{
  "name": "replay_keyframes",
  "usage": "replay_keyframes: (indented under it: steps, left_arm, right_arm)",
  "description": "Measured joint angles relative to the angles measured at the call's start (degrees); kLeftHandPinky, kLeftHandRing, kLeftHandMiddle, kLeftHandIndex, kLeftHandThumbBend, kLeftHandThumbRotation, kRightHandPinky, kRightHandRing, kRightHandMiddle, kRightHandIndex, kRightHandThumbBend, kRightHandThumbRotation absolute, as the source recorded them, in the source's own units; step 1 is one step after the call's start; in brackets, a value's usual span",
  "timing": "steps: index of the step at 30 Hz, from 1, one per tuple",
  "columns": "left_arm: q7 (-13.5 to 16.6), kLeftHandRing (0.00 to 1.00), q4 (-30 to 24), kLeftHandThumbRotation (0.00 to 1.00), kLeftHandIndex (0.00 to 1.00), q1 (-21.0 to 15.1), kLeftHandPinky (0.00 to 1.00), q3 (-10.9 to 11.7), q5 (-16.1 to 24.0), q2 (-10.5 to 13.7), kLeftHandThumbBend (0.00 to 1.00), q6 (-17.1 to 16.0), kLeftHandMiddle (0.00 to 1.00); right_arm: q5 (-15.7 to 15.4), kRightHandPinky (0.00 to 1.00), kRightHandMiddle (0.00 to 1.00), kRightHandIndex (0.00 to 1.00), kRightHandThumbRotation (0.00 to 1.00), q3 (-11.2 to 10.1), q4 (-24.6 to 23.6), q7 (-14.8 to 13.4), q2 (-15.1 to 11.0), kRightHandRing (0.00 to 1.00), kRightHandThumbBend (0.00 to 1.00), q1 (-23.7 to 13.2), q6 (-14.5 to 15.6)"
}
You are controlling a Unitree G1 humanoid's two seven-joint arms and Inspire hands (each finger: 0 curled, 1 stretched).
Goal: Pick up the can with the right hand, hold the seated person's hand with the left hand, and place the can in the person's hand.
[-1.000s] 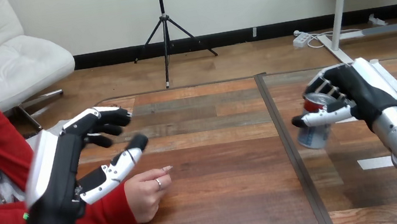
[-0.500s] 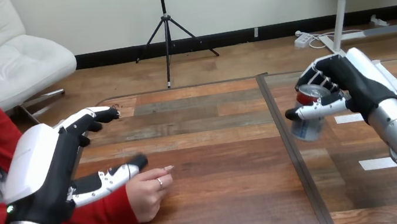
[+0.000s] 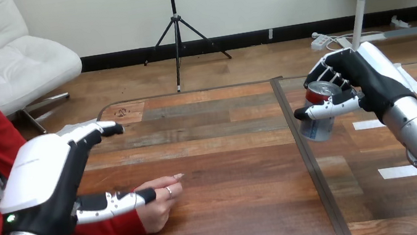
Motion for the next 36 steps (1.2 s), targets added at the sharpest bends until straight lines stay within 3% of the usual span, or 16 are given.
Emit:
replay_keyframes:
  steps: [24,36]
  left_arm:
    - [-11.1,0.83,0.0,0.38,0.82,-0.1,0.77,-3.7,-0.4,3.7,1.0,7.1,0.85]
    - [-13.5,0.82,0.0,0.3,0.82,-0.7,0.76,-4.7,-0.1,3.9,1.0,10.1,0.84]
  right_arm:
    - [0.1,0.34,0.43,0.46,0.0,0.0,-0.5,0.5,0.0,0.37,0.79,0.8,-2.3]
    - [0.2,0.33,0.42,0.46,0.0,0.0,-0.5,0.5,0.0,0.36,0.79,0.8,-2.9]
